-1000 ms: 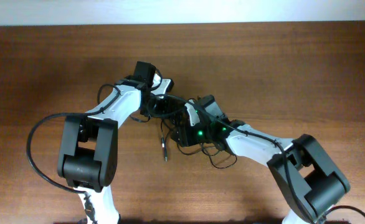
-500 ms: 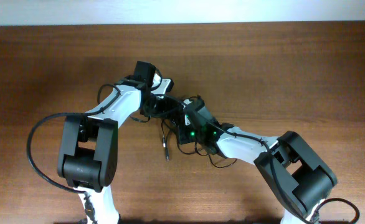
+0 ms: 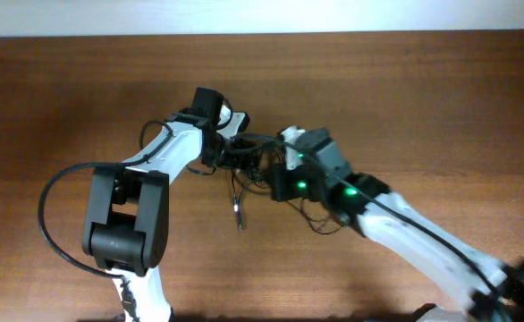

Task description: Untangle cables

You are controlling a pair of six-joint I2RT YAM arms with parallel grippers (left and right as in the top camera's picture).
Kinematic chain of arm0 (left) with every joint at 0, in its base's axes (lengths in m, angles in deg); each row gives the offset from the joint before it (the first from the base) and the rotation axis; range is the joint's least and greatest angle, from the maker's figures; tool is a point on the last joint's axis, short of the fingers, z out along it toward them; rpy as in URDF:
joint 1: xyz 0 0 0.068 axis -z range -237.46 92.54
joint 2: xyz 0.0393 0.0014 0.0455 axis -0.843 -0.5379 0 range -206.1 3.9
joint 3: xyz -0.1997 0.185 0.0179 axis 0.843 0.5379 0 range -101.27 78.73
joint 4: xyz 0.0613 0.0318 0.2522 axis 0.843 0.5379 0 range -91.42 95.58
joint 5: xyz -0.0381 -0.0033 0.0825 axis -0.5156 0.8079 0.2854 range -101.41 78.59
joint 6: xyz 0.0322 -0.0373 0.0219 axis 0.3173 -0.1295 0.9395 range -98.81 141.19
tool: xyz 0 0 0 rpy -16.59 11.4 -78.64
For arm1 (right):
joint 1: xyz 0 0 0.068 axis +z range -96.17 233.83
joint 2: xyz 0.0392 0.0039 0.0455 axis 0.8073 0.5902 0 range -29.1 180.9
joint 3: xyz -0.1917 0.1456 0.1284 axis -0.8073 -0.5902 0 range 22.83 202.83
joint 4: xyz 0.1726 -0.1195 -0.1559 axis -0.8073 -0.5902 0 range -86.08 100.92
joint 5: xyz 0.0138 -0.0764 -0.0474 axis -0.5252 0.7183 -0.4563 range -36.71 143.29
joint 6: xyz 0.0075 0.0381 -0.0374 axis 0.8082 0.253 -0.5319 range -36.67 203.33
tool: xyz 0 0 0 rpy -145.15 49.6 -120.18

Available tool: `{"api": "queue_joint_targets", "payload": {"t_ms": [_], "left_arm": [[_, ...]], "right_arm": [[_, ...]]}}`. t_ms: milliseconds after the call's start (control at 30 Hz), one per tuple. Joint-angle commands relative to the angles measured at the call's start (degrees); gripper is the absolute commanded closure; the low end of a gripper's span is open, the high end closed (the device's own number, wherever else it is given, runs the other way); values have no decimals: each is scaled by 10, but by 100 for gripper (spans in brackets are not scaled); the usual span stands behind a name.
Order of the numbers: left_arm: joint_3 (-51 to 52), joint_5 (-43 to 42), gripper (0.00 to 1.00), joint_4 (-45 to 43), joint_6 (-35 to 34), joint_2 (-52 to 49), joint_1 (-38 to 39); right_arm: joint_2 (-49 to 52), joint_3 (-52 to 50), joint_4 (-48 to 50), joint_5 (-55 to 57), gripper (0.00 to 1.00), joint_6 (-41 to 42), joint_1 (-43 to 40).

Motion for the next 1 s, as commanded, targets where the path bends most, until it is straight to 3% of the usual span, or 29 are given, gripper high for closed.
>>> {"api": "queue_joint_targets", "payload": {"t_ms": [0,133,167,267,467,500,567,600,700,867,900,967], "left_arm": [[12,25,23,4,-6,-17,-3],[12,25,18,4,-6,-17,-3],[12,25,10,4,-6,-17,-3],[12,25,7,3,-6,-17,-3],[12,26,2,3,-6,-17,-3],[12,26,2,3,-6,-17,-3],[12,26,1,3,-6,-17,-3],[12,26,2,3,-6,-17,-3],[10,26,3,4,-6,-17,-5],[-9,25,1,30,-6,22,-7],[-9,26,3,45,-6,42,-7],[-9,26,16,58,-6,61,-7]], "right_arm": [[-59,-2,-52,-1,96,-32,-57],[-63,-2,-162,5,96,-59,-159],[-58,-2,-198,22,96,-65,-189],[-33,-2,-269,82,96,-105,-263],[37,-2,-285,205,96,-104,-325],[53,-2,-286,206,78,-102,-329],[76,-2,-282,205,21,-94,-331],[87,-2,-278,205,7,-90,-331],[90,10,-259,201,4,-78,-332],[36,137,-350,177,2,-79,-331],[36,144,-354,122,2,-78,-331],[38,143,-353,114,2,-78,-331]]}}
